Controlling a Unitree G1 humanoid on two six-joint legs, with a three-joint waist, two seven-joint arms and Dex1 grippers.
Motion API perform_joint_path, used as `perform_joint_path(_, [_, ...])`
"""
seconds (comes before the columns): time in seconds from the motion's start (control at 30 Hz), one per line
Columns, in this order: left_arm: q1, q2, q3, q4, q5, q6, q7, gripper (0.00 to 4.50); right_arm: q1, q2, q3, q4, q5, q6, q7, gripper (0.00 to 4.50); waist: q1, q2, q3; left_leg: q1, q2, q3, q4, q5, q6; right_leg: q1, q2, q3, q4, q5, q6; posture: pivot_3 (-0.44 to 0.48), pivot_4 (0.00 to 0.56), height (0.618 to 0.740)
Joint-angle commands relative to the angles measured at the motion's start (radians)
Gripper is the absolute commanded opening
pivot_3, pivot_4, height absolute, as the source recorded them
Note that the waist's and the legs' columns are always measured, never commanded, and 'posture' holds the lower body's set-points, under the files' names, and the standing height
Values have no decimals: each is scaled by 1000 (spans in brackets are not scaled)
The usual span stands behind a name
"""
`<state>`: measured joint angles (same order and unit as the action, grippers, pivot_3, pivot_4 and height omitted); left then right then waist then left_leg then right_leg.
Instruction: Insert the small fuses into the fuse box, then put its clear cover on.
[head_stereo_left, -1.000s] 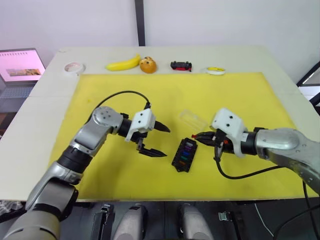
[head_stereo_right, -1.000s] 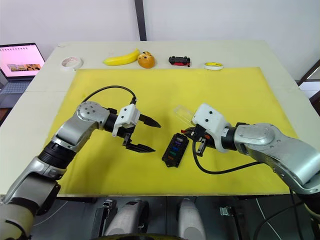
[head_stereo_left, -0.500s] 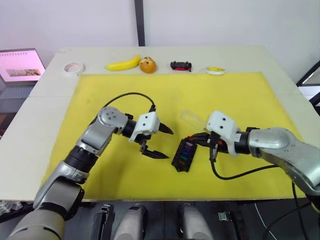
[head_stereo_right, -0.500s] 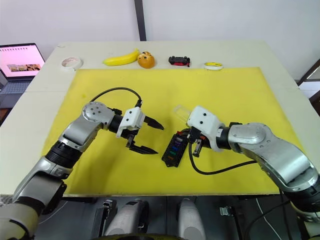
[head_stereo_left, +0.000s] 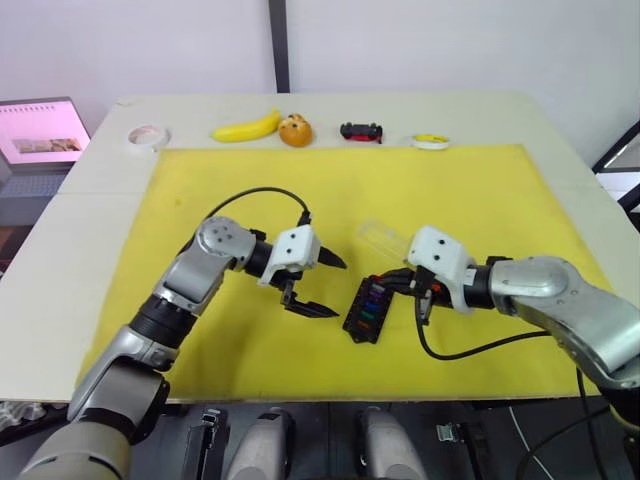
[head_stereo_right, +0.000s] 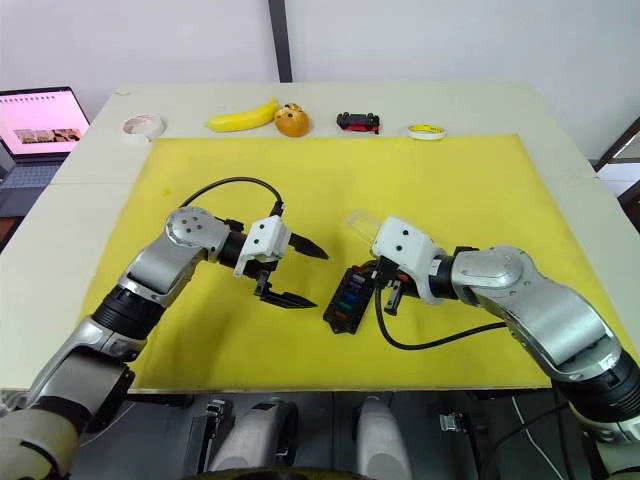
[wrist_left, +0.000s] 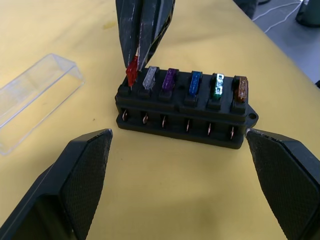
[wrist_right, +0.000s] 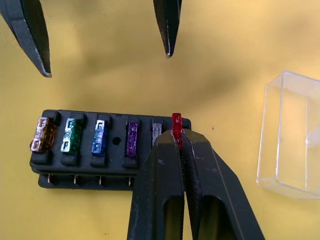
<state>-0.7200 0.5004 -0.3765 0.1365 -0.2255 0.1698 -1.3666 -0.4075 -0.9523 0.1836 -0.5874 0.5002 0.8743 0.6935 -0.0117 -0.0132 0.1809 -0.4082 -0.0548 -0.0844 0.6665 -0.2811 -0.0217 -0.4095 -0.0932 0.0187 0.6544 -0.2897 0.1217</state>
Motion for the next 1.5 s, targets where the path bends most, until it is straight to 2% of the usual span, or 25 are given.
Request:
perform_joint_path(0.03, [-11, 2, 26, -32, -2, 3, 6, 4483, -25, 16, -23, -28, -6, 11, 4, 0, 0, 0, 0, 0, 0, 0, 0, 0, 0, 0, 0, 0, 0, 0, 0, 0, 150, 740])
perform_joint_path(0.3, [-20, -1, 24, -36, -2, 11, 8, 4483, -46, 14, -55, -35, -2, 40, 24, 0, 0, 0, 0, 0, 0, 0, 0, 0, 0, 0, 0, 0, 0, 0, 0, 0, 150, 740])
perform_joint_path(1.5, [-18, -18, 21, -34, 4, 2, 33, 4483, -15, 36, -11, 12, -124, -4, 76, 0, 0, 0, 0, 0, 0, 0, 1, 1, -2, 0, 0, 0, 3, 0, 0, 0, 150, 740])
